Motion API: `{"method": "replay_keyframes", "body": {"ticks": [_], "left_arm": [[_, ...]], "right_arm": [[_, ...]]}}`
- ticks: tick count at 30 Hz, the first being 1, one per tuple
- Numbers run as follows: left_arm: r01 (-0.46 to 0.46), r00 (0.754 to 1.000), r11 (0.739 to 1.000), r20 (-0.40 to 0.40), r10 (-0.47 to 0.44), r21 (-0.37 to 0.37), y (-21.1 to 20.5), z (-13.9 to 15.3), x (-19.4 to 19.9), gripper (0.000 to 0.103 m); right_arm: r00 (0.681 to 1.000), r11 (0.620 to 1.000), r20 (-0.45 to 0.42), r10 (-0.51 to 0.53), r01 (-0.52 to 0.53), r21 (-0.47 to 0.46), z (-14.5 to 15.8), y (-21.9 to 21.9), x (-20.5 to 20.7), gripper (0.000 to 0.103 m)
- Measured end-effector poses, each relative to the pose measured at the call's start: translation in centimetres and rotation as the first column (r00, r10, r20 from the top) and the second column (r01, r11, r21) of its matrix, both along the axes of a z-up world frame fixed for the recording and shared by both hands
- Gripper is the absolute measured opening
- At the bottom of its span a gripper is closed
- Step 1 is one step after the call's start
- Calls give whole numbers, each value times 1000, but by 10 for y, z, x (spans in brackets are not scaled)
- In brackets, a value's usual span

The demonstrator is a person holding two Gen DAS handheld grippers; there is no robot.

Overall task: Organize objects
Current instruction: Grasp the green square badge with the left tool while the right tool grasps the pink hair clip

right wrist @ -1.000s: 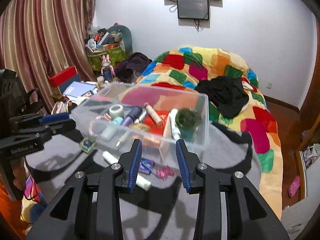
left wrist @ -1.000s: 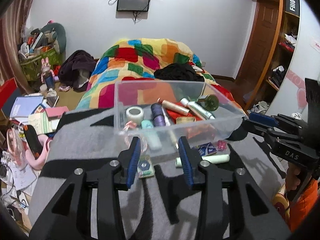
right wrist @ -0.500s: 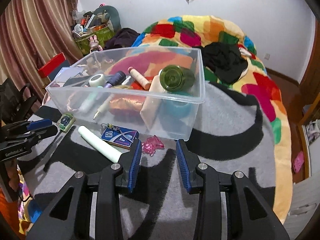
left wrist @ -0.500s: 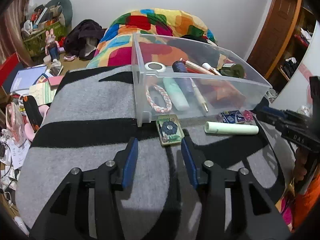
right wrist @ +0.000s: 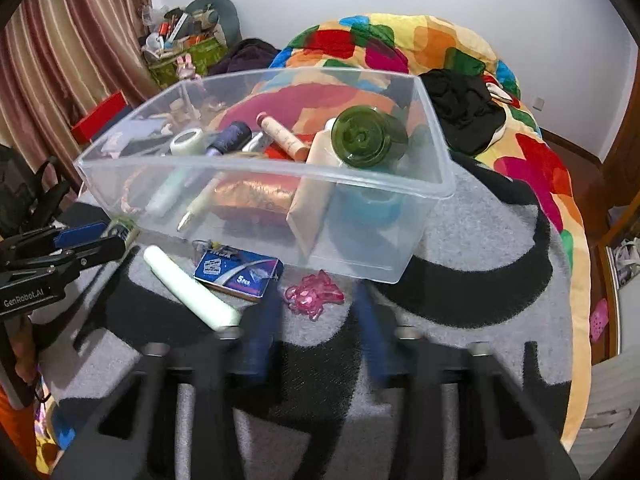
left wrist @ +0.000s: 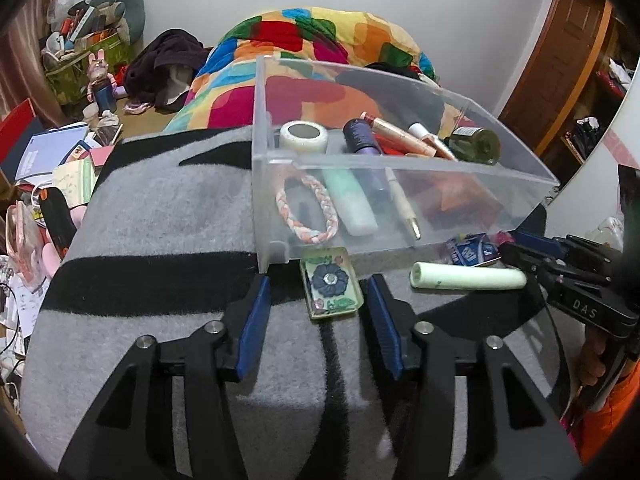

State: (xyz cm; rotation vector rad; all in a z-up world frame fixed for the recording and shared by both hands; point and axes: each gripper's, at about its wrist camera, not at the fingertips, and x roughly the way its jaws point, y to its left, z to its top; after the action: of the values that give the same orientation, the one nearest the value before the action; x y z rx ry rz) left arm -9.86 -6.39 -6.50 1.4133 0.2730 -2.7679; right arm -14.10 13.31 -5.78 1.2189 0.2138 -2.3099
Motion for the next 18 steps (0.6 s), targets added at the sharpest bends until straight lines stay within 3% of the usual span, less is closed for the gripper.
{"method": "replay_keyframes", "body": {"ticks": [5,11,14,18], "left_arm": [[-1,1000,999,-20,0,-38,3,-1,5,26],[-3,999,999,-44,2,-38,3,1,15,24],[-6,998,1000,-60,6,1,4,4,21,24],[3,995,1000,-103,-5,-23,13,16,27,24]], "right_arm": [[999,1000,-48,10,-9,12,4,-2,8,27],[999,998,-37,16,-18,-67,13,7,15,27],[999,994,-46,15,-20,-106,22,10,22,27],[996,987,-80,27,-39,-159,42,12,32,27]]}}
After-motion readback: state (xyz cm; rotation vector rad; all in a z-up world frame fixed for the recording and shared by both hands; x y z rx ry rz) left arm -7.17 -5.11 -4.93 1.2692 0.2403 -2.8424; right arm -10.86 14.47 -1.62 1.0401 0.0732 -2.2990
